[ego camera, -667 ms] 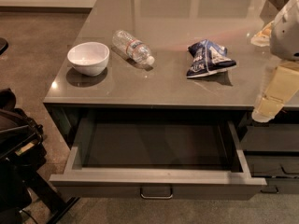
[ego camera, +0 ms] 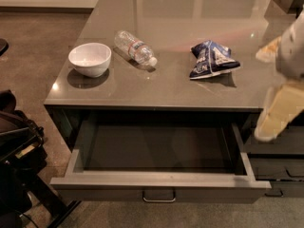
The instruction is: Close top drawer
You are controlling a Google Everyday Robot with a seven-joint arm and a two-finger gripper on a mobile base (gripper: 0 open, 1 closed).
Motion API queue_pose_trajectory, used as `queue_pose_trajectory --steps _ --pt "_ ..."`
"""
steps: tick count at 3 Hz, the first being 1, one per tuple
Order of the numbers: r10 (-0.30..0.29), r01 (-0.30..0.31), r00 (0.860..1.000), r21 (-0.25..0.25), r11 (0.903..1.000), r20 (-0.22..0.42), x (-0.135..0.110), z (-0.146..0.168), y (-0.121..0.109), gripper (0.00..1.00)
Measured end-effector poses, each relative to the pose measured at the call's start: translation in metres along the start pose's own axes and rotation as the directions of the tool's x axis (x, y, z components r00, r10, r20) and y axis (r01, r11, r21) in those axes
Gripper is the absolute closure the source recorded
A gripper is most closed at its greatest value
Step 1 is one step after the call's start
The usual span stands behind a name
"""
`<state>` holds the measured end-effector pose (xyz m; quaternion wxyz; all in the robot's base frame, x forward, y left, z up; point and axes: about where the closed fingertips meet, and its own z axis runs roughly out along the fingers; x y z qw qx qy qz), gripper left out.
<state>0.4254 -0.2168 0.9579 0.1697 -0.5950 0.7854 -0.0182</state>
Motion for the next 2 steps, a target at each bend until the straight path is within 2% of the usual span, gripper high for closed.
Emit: queue_pose_trajectory --steps 1,2 --pt "0.062 -0.061 0.998 -0.031 0.9976 0.026 0.018 0.027 0.021 0.00" --pt "0.043 -0.042 0.998 -0.021 0.9989 0.042 0.017 0.021 0.031 0.00"
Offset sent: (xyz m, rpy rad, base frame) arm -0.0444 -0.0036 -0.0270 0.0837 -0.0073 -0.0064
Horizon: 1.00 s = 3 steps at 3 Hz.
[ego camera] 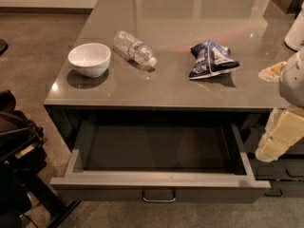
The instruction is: Close top drawer
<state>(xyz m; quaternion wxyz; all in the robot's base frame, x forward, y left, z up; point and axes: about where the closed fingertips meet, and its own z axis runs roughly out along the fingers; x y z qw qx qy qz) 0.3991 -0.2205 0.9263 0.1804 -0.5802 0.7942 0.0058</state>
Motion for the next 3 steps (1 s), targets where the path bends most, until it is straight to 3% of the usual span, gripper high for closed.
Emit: queue_pose_trajectory --steps 1,2,3 --pt "0.075 -0.075 0.994 -0.002 0.9971 0.077 0.016 0.007 0.033 0.00" --pt "0.189 -0.179 0.967 -0.077 0.9809 0.170 0.034 0.051 0.080 0.00" --pt "0.232 -0.212 0.959 -0.132 0.9684 0.163 0.042 0.069 0.103 0.19"
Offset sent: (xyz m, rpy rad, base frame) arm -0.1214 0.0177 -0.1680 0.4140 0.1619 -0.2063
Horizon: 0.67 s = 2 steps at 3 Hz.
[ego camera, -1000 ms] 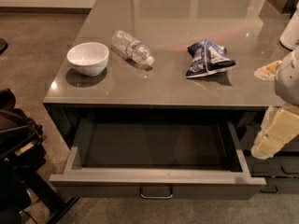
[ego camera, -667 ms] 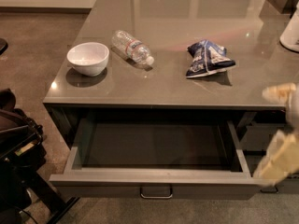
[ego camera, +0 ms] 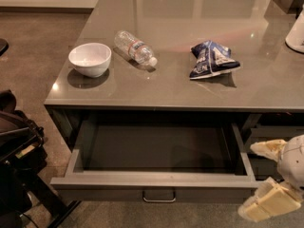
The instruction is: Close top drawer
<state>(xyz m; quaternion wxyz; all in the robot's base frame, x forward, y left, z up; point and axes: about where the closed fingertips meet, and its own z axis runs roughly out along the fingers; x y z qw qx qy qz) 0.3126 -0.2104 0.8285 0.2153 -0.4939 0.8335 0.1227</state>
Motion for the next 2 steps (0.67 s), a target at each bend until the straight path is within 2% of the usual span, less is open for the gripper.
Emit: queue_pose_trajectory --steps 2 --pt "-0.001 0.001 1.000 0.000 1.0000 -0.001 0.0000 0.0001 -0.0001 0.65"
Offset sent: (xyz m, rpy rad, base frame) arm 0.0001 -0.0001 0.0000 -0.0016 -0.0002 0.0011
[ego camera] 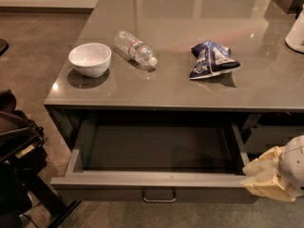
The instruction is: Close top drawer
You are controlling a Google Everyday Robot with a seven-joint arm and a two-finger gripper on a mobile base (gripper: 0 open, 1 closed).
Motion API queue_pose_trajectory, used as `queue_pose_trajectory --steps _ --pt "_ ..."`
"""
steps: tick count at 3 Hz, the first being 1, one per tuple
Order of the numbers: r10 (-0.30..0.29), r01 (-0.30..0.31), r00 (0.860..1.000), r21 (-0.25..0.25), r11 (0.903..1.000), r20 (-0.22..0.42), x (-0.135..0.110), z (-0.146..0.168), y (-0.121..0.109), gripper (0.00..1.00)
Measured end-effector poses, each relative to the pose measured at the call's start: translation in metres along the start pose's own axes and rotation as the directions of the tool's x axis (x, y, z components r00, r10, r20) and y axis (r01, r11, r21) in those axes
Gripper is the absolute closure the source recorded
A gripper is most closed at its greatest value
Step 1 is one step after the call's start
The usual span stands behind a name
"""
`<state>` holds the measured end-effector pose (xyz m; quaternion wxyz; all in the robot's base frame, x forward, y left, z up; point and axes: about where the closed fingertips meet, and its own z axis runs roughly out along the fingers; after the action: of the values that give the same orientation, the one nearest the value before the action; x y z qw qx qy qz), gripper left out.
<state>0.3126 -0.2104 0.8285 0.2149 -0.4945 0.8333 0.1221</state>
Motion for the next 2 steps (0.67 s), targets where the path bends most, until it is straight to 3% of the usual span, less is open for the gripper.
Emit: queue_pose_trajectory --steps 1,2 --pt "0.027 -0.027 1.000 0.016 0.9995 0.004 0.006 0.010 0.007 0.88" --pt "0.116 -0.116 0.992 -0.002 0.9932 0.056 0.029 0.054 0.017 1.00"
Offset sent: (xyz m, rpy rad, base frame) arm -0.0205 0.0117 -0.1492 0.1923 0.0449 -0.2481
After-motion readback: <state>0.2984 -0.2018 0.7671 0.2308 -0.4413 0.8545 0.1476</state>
